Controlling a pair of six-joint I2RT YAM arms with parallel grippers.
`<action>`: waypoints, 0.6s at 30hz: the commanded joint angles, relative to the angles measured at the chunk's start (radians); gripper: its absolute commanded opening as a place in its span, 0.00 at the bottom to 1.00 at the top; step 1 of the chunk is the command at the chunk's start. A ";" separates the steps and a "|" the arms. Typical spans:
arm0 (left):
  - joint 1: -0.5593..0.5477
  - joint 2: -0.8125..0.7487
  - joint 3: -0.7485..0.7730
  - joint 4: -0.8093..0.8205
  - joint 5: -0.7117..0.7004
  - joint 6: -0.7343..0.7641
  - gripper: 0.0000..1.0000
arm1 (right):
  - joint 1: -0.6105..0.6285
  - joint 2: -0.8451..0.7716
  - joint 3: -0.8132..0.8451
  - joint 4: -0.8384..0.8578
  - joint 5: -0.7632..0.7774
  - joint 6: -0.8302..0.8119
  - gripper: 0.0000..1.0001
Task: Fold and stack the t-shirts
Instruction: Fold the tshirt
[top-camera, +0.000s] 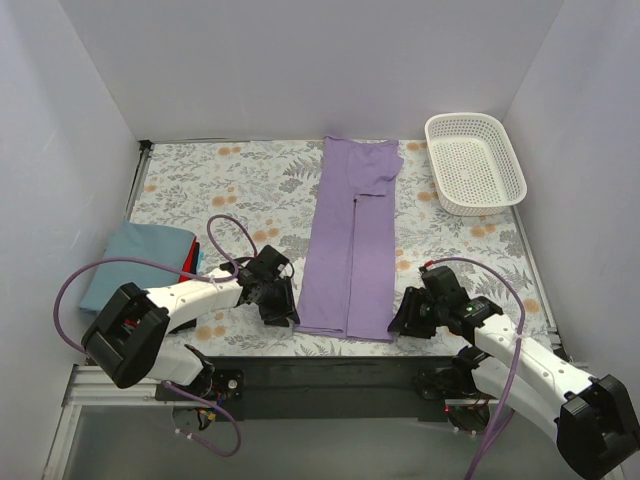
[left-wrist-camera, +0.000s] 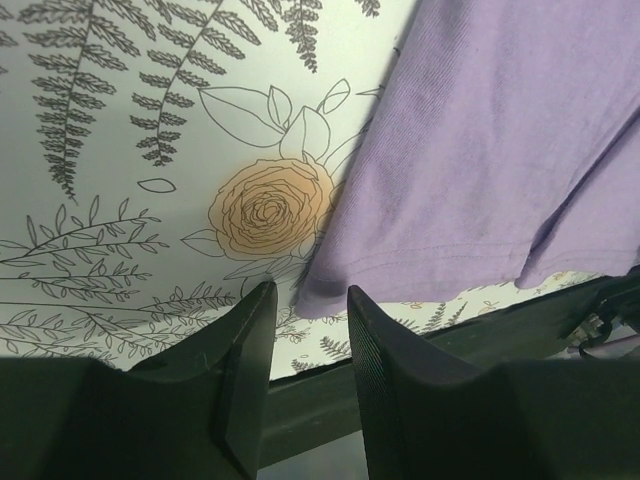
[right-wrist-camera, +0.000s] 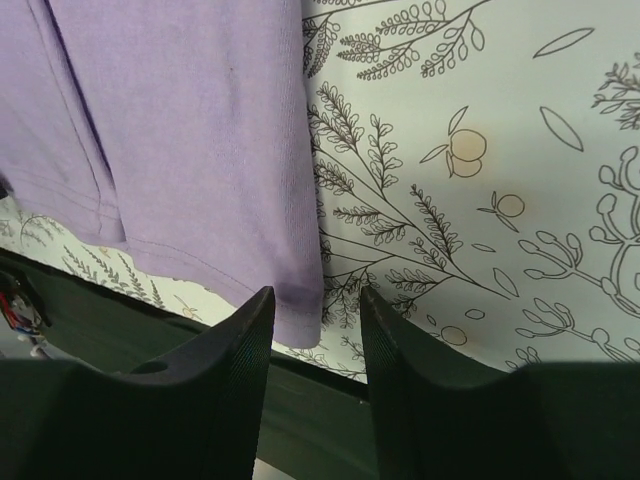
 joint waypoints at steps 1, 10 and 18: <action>-0.003 -0.002 -0.020 0.033 0.026 -0.001 0.33 | 0.006 0.011 -0.028 -0.019 -0.016 0.027 0.47; -0.006 0.032 -0.037 0.048 0.044 -0.004 0.33 | 0.004 0.007 -0.077 -0.010 -0.070 0.050 0.42; -0.034 0.055 -0.054 0.062 0.043 -0.018 0.26 | 0.004 0.027 -0.092 -0.012 -0.084 0.041 0.39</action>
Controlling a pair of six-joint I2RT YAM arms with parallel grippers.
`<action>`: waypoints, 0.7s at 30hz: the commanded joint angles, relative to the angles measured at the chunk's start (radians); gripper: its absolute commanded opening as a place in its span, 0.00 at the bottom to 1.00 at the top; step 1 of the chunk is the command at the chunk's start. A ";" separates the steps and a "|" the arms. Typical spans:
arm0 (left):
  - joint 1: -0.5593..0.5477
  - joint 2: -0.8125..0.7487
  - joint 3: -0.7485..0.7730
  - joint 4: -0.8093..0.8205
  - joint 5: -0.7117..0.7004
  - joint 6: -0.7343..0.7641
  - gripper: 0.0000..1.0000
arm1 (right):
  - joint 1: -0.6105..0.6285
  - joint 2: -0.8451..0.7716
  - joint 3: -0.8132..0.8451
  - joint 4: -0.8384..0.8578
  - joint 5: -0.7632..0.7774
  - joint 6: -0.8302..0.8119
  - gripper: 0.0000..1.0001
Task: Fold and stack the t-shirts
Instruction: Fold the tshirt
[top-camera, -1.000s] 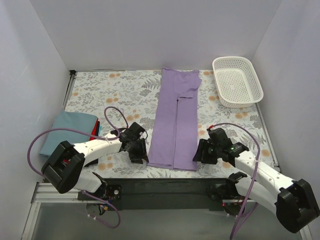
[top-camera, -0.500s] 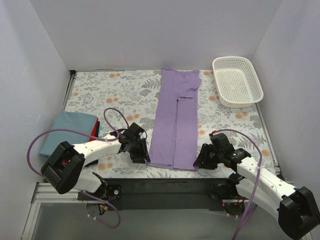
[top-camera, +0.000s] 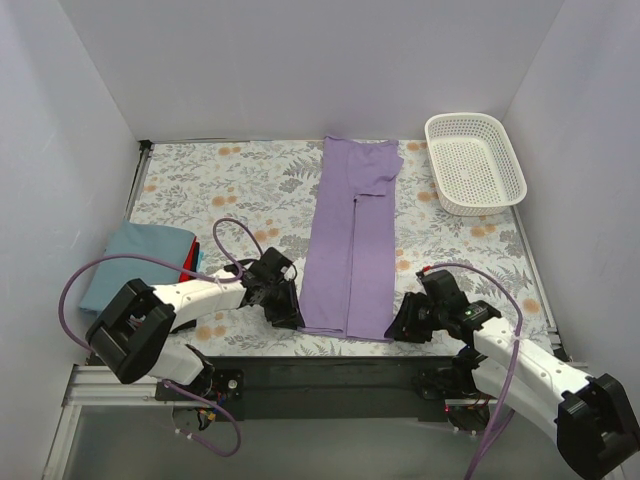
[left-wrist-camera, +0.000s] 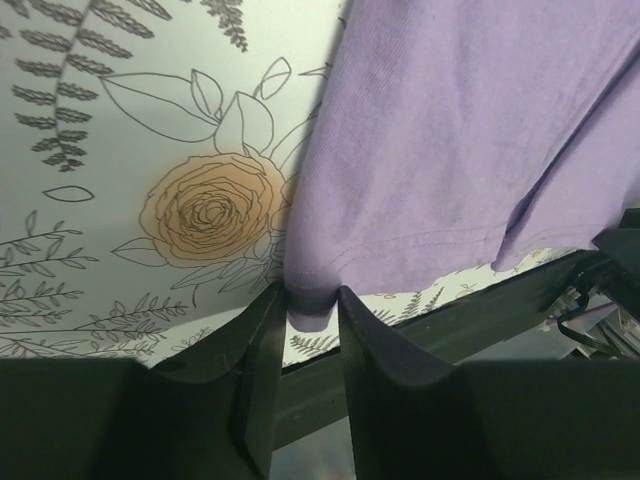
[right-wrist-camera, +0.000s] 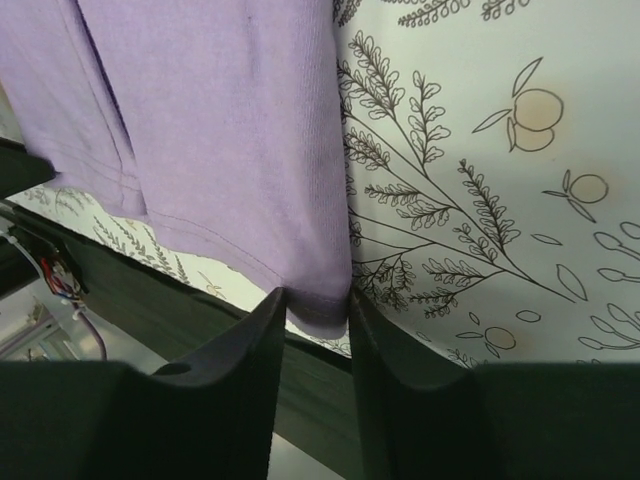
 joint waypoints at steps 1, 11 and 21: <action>-0.023 0.026 -0.038 -0.007 -0.027 0.000 0.23 | 0.006 0.033 -0.030 -0.068 0.023 -0.023 0.35; -0.066 -0.008 -0.047 -0.026 -0.013 -0.016 0.00 | 0.016 0.055 0.054 -0.131 0.008 -0.112 0.01; -0.187 -0.083 -0.017 -0.091 -0.050 -0.099 0.00 | 0.168 -0.008 0.123 -0.234 0.068 -0.076 0.01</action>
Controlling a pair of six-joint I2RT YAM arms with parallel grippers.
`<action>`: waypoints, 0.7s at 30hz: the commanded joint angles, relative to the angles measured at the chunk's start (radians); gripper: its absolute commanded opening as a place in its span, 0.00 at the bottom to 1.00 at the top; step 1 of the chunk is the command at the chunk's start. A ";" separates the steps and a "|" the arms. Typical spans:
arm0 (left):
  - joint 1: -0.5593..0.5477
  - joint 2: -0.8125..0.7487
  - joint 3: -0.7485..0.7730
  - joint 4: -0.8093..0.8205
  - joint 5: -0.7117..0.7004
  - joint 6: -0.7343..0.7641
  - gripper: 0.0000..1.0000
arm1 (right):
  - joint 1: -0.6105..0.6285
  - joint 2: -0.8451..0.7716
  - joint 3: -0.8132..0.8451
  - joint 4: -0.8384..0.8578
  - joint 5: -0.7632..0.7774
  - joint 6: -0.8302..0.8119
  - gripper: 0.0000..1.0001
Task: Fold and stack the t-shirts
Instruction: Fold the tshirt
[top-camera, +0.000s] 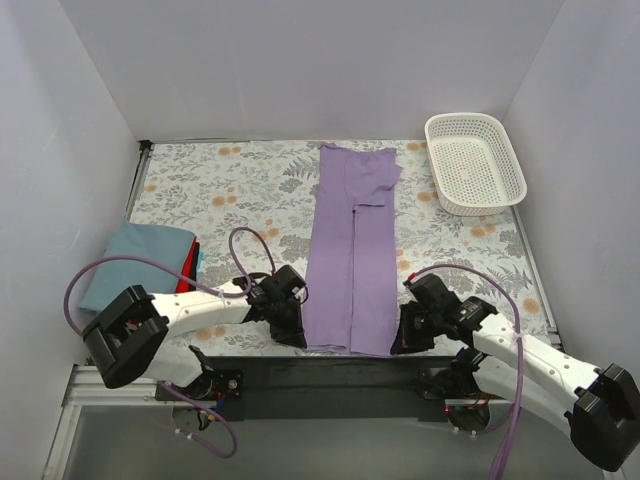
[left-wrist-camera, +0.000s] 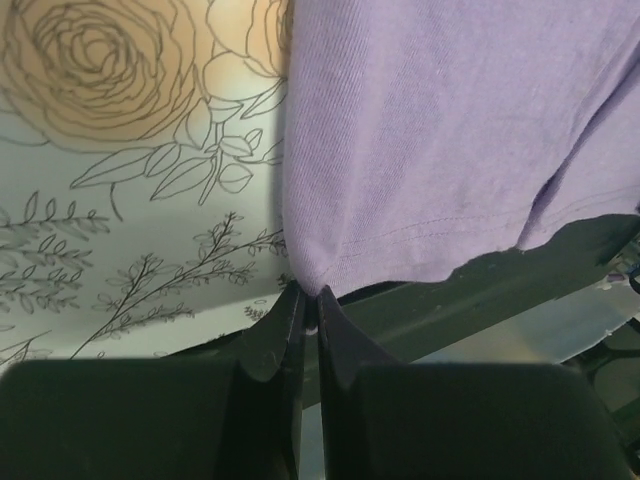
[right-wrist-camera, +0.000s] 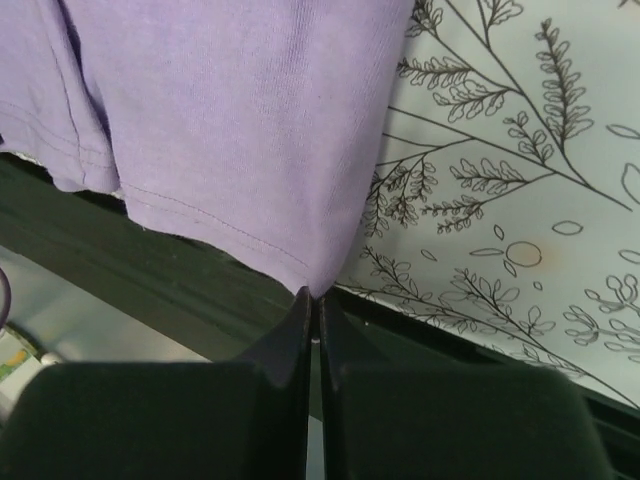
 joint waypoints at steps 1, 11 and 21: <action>-0.010 -0.063 0.018 -0.071 -0.049 -0.019 0.00 | 0.015 -0.017 0.077 -0.064 0.053 -0.011 0.01; 0.110 0.098 0.300 -0.099 -0.127 0.116 0.00 | 0.014 0.173 0.339 -0.021 0.307 -0.113 0.01; 0.223 0.337 0.572 -0.079 -0.141 0.087 0.00 | -0.044 0.472 0.535 0.161 0.461 -0.172 0.01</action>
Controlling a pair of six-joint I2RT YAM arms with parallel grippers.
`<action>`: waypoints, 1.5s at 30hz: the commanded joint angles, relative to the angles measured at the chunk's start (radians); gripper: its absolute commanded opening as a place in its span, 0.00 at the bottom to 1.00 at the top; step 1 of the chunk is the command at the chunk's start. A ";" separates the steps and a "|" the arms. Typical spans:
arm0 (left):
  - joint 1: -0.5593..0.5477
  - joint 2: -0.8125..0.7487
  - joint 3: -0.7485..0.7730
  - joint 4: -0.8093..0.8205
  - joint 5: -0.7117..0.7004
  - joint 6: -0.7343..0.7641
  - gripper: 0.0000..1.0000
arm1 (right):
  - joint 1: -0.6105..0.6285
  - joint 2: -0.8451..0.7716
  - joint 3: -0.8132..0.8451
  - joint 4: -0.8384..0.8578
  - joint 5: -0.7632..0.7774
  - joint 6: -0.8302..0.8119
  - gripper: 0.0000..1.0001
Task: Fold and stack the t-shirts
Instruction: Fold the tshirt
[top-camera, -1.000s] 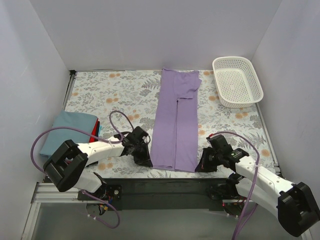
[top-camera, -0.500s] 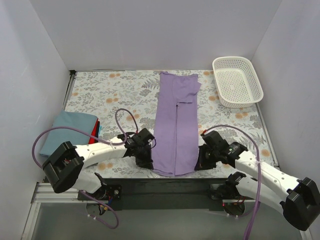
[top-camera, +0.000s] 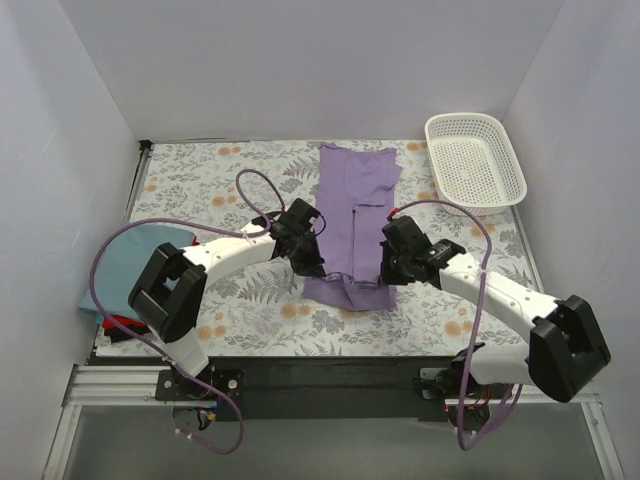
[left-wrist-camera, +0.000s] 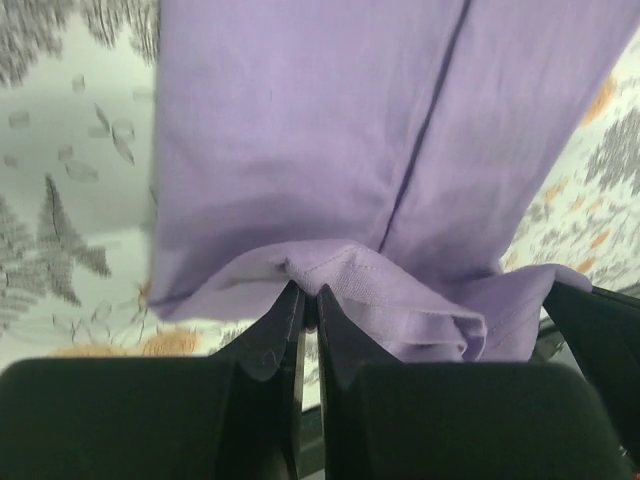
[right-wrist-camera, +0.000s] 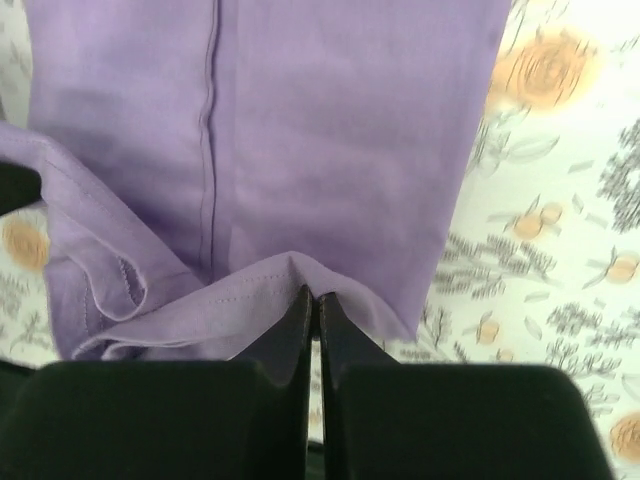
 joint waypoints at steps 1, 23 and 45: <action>0.041 0.059 0.092 0.012 -0.028 -0.008 0.00 | -0.056 0.093 0.089 0.112 0.092 -0.044 0.01; 0.193 0.374 0.500 0.020 -0.005 -0.003 0.00 | -0.343 0.476 0.415 0.253 -0.070 -0.133 0.01; 0.253 0.516 0.683 0.006 0.055 0.027 0.00 | -0.418 0.593 0.524 0.276 -0.190 -0.131 0.01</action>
